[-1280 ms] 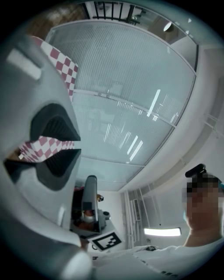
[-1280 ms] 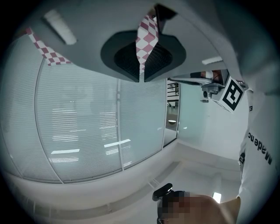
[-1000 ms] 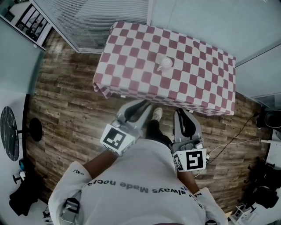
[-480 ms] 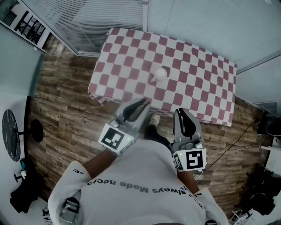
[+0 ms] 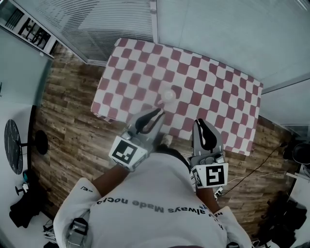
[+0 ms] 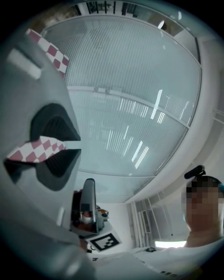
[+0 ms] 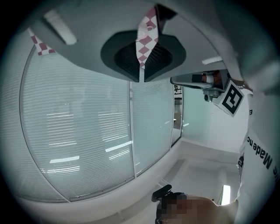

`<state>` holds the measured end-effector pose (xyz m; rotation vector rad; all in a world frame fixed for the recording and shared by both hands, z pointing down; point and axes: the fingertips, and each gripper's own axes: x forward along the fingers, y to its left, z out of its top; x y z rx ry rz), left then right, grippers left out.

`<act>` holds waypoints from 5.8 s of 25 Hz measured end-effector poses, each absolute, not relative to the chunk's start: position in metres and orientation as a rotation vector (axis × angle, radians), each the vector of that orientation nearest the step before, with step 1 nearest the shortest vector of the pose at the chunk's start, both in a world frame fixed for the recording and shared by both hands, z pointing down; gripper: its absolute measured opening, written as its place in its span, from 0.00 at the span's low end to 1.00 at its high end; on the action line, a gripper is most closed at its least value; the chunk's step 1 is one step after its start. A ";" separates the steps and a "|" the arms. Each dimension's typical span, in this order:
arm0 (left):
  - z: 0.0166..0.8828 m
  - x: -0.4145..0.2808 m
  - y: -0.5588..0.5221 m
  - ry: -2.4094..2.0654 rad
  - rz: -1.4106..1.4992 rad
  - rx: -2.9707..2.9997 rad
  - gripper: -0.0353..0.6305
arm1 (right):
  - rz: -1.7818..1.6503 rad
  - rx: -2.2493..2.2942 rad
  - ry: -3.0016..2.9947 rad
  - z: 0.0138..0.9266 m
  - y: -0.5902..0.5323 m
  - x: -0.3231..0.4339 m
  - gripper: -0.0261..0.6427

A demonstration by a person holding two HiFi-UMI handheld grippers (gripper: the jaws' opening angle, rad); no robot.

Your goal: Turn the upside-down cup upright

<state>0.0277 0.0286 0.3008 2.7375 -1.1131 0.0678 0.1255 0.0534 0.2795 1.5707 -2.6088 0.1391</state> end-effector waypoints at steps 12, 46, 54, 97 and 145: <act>0.322 0.053 -0.034 -1.188 0.099 2.685 0.15 | 0.145 1.482 -2.624 0.300 -0.010 0.154 0.09; 0.495 0.009 -0.089 -0.901 0.283 2.769 0.27 | 0.207 1.596 -2.462 0.349 -0.069 0.097 0.10; 0.591 0.005 -0.092 -0.906 0.409 2.738 0.27 | 0.251 1.567 -2.453 0.372 -0.069 0.092 0.10; 0.624 0.027 -0.098 -0.970 0.366 2.872 0.11 | 0.347 1.525 -2.425 0.433 -0.051 0.097 0.10; 0.390 0.006 -0.096 -1.040 0.873 3.119 0.11 | 0.072 1.594 -2.484 0.321 -0.050 0.087 0.10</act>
